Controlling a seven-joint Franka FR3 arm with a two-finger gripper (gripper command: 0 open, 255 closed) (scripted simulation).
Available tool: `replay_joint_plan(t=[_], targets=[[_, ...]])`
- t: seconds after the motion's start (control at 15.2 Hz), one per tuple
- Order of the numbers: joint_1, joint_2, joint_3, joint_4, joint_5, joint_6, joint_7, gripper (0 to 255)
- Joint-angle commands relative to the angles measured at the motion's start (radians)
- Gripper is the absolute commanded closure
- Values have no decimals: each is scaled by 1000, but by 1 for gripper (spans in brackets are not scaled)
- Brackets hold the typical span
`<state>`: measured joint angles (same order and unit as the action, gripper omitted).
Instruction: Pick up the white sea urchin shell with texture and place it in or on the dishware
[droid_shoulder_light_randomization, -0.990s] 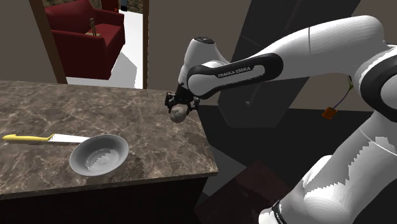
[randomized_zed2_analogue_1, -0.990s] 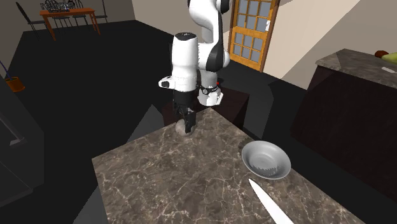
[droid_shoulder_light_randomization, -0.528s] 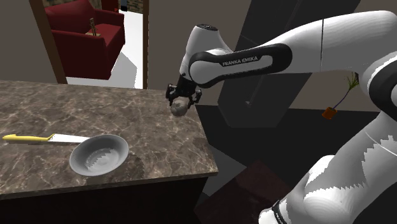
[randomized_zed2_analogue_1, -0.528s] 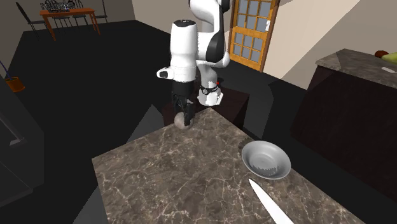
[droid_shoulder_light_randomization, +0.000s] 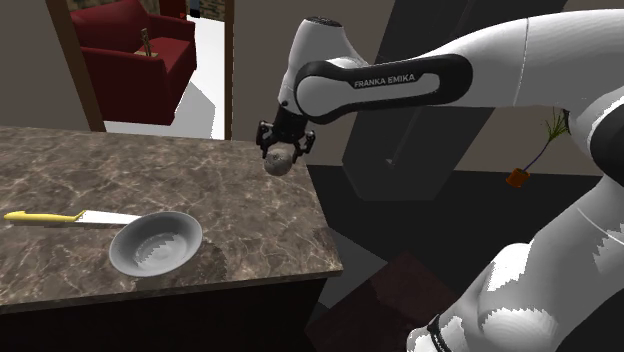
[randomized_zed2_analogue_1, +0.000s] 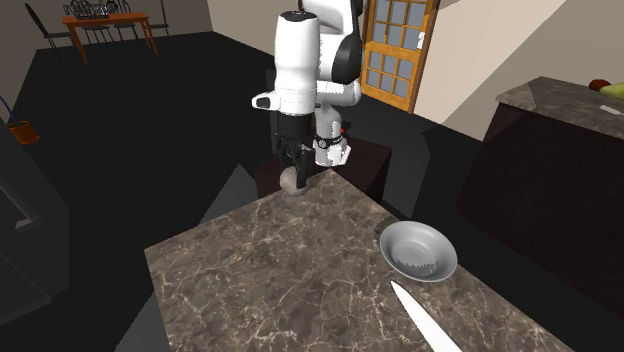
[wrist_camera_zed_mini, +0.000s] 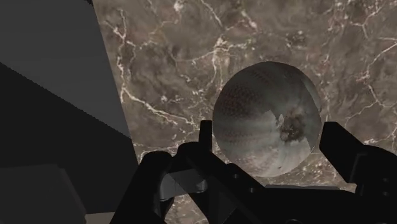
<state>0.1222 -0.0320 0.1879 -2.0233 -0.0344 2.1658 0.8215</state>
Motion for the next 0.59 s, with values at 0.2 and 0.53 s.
replay_joint_plan(t=[0.2,0.53], targets=[[53,58,55,85,-35,-34,123,255],[116,139,107,195,-83,-75,252,255]])
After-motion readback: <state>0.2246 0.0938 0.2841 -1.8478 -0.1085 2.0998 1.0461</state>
